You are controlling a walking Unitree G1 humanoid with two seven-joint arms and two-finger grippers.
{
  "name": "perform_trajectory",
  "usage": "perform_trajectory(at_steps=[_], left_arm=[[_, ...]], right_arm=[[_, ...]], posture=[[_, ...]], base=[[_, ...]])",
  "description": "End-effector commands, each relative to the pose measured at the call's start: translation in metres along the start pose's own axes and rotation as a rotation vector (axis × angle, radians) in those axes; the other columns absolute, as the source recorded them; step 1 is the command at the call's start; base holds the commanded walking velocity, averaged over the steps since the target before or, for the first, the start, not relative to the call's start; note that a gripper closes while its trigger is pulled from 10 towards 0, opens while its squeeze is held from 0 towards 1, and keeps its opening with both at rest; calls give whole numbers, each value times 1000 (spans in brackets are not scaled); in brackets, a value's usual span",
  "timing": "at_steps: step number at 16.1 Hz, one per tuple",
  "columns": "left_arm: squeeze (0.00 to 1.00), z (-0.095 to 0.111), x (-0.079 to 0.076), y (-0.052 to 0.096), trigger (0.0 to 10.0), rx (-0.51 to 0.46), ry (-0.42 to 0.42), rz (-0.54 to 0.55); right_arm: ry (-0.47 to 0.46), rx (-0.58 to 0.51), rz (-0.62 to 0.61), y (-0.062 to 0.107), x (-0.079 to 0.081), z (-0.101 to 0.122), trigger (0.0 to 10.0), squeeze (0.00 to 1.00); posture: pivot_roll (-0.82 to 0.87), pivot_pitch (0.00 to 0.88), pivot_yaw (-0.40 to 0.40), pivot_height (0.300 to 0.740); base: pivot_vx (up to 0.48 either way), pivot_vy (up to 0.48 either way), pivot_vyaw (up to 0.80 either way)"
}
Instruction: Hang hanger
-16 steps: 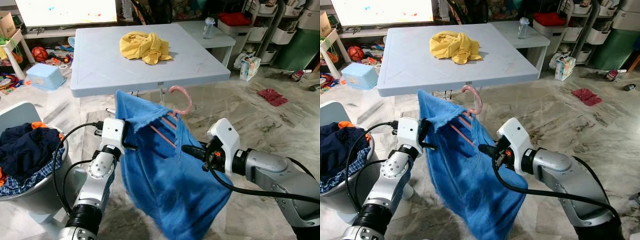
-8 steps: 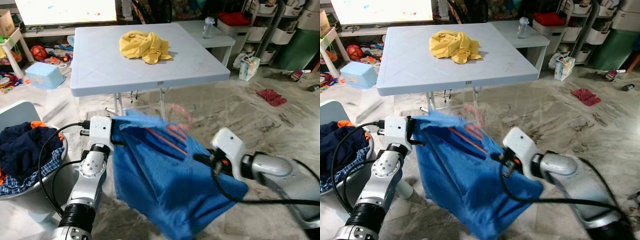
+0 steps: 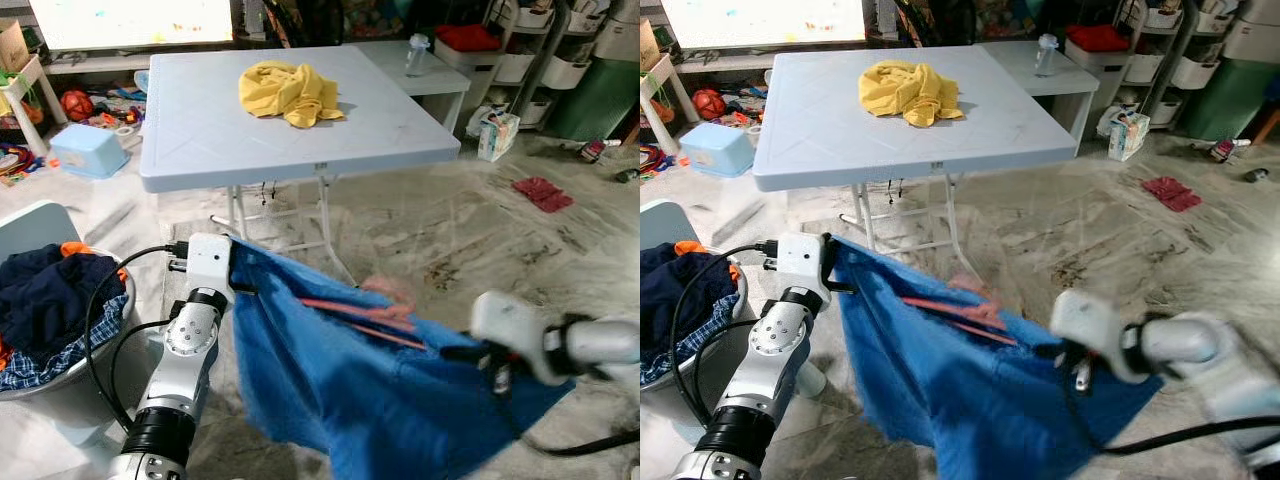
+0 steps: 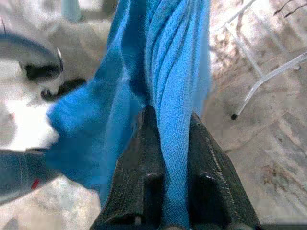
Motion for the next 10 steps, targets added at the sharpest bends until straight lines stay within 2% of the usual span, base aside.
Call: perform_trajectory(at_steps=[1, 2, 4, 7, 10], left_arm=[[0, 2, 10, -1, 0, 2, 10, 36], [0, 0, 8, -1, 0, 8, 15, 25], [0, -3, 4, -1, 0, 29, 40, 6], [0, -8, 2, 1, 0, 55, 66, -9], [0, -10, 4, 0, 0, 69, 90, -13]], right_arm=[[0, -6, -46, 22, -15, 2, 10000, 0], [-8, -29, -73, 33, -25, 5, 10000, 0], [-24, -109, -60, 48, -30, 17, 10000, 0], [-45, -230, 20, 71, -27, 35, 10000, 0], [-49, -266, 86, 85, -22, 42, 10000, 0]], posture=[[-42, 18, -56, 740], [-46, 19, -54, 740], [-49, 19, -53, 740], [-48, 20, -50, 740], [-54, 20, -50, 740]], base=[[0, 0, 0], [0, 0, 0], [0, 0, 0], [0, 0, 0], [0, 0, 0]])
Point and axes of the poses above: a point about 5 cm out from each wrist's last joint towards the gripper, its own y axis pointing back from the gripper into the wrist, its own z axis along the axis of the wrist's last joint, x = y × z, the point moved 1 cm from there along -y, pointing out of the wrist towards the gripper, and after that the axes turned 7 degrees about -y, right-handed, at the moved point
